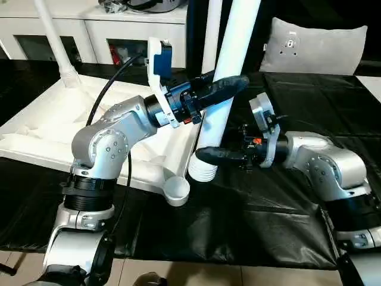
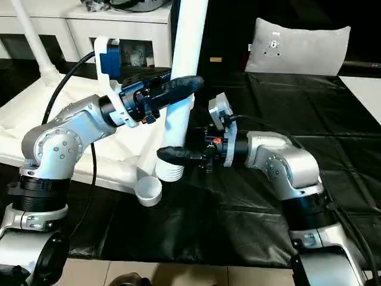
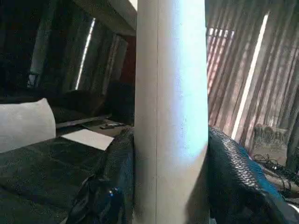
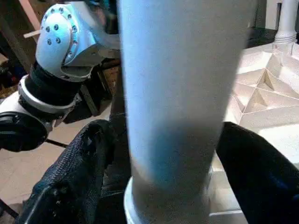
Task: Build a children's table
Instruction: Pick table leg
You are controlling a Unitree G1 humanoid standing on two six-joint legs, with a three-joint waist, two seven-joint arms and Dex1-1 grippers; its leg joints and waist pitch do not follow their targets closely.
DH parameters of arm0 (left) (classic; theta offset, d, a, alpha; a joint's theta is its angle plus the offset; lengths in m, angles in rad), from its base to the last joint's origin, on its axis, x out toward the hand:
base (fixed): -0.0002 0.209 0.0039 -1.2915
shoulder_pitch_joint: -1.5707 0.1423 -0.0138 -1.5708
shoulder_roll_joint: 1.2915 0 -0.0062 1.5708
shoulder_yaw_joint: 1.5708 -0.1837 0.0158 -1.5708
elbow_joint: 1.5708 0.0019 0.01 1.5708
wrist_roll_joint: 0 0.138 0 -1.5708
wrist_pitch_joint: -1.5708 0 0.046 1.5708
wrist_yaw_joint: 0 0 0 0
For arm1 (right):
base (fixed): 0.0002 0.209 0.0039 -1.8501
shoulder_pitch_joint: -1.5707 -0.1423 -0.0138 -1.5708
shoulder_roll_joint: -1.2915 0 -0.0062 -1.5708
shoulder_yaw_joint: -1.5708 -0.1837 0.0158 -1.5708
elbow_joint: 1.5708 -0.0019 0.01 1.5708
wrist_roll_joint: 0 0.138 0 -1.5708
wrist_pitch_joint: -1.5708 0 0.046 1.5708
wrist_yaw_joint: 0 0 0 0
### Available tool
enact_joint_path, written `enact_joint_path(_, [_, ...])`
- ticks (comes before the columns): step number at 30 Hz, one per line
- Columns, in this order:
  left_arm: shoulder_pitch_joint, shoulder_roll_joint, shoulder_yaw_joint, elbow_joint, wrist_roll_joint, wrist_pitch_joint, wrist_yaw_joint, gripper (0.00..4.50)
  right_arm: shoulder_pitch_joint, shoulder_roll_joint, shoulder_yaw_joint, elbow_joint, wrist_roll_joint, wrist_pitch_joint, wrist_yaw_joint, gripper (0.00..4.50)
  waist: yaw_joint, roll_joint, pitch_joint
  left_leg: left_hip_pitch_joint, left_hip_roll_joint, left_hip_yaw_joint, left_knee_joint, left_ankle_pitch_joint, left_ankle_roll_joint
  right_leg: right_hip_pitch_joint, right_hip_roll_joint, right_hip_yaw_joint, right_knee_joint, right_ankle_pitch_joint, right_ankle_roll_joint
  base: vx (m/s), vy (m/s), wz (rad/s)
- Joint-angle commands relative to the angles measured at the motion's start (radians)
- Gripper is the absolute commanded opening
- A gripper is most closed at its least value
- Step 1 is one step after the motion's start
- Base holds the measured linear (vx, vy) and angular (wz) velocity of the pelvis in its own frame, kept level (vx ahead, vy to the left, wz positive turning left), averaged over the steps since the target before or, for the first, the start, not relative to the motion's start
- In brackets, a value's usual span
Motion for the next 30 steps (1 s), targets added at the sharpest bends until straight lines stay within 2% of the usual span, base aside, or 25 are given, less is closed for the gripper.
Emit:
enact_joint_path(1, [-0.008, 0.001, -0.012, -0.028, 0.0, -0.007, -0.009, 1.79, -0.022, 0.003, 0.005, 0.003, -0.004, -0.014, 0.01, 3.77, 0.003, -0.001, -0.072, 0.017, 0.073, -0.026, -0.059, -0.079, 0.042, 0.055, -0.104, 0.051, -0.075, 0.018, -0.252, 0.0, 0.0, 0.0])
enact_joint_path(4, [-0.009, -0.001, -0.012, -0.027, -0.002, -0.008, -0.015, 1.79, -0.023, 0.01, 0.005, 0.012, -0.006, -0.018, 0.014, 3.77, 0.003, -0.001, -0.074, 0.016, 0.072, -0.026, -0.057, -0.066, 0.046, 0.055, -0.104, 0.051, -0.073, 0.039, -0.253, 0.0, 0.0, 0.0])
enact_joint_path(5, [-0.009, -0.002, -0.013, -0.027, -0.002, -0.008, -0.018, 1.79, -0.024, 0.012, 0.004, 0.016, -0.006, -0.018, 0.016, 3.49, 0.003, -0.002, -0.074, 0.016, 0.072, -0.026, -0.057, -0.064, 0.048, 0.055, -0.104, 0.051, -0.072, 0.045, -0.254, 0.0, 0.0, 0.0])
enact_joint_path(8, [-0.007, -0.004, -0.016, -0.029, -0.001, -0.008, -0.019, 1.79, -0.025, 0.017, 0.004, 0.02, -0.003, -0.02, 0.015, 3.36, 0.004, 0.0, -0.074, 0.015, 0.072, -0.026, -0.057, -0.062, 0.05, 0.055, -0.104, 0.05, -0.073, 0.045, -0.254, 0.0, 0.0, 0.0])
enact_joint_path(11, [-0.006, -0.007, -0.019, -0.029, 0.0, -0.011, -0.02, 1.79, -0.026, 0.022, 0.005, 0.026, -0.004, -0.022, 0.019, 2.94, 0.003, 0.0, -0.075, 0.015, 0.072, -0.026, -0.056, -0.064, 0.051, 0.055, -0.104, 0.05, -0.072, 0.05, -0.254, 0.0, 0.0, 0.0])
enact_joint_path(18, [-0.004, -0.011, -0.023, -0.028, 0.005, -0.013, -0.024, 1.79, -0.024, 0.029, 0.003, 0.028, -0.002, -0.022, 0.023, 2.42, 0.004, 0.001, -0.075, 0.016, 0.073, -0.027, -0.056, -0.065, 0.051, 0.056, -0.105, 0.05, -0.072, 0.051, -0.256, 0.0, 0.0, 0.0])
enact_joint_path(19, [-0.004, -0.012, -0.024, -0.027, 0.006, -0.014, -0.024, 1.79, -0.024, 0.03, 0.002, 0.029, -0.002, -0.021, 0.024, 2.18, 0.004, 0.001, -0.075, 0.016, 0.073, -0.027, -0.057, -0.066, 0.05, 0.055, -0.104, 0.05, -0.072, 0.05, -0.256, 0.0, 0.0, 0.0])
enact_joint_path(21, [-0.003, -0.012, -0.025, -0.026, 0.007, -0.016, -0.023, 1.79, -0.025, 0.031, 0.001, 0.03, -0.001, -0.021, 0.026, 2.04, 0.004, 0.0, -0.075, 0.016, 0.072, -0.027, -0.057, -0.065, 0.051, 0.055, -0.103, 0.05, -0.071, 0.053, -0.257, 0.0, 0.0, 0.0])
enact_joint_path(27, [-0.001, -0.012, -0.025, -0.03, 0.005, -0.014, -0.019, 1.79, -0.024, 0.036, 0.002, 0.036, -0.001, -0.019, 0.031, 1.92, 0.004, 0.0, -0.075, 0.016, 0.072, -0.027, -0.057, -0.066, 0.05, 0.055, -0.104, 0.05, -0.072, 0.045, -0.256, 0.0, 0.0, 0.0])
enact_joint_path(30, [0.001, -0.012, -0.025, -0.028, 0.007, -0.007, -0.006, 1.79, -0.019, 0.04, 0.01, 0.044, -0.026, -0.038, 0.011, 1.9, 0.004, 0.0, -0.075, 0.015, 0.072, -0.027, -0.057, -0.064, 0.049, 0.056, -0.105, 0.05, -0.072, 0.047, -0.255, 0.0, 0.0, 0.0])
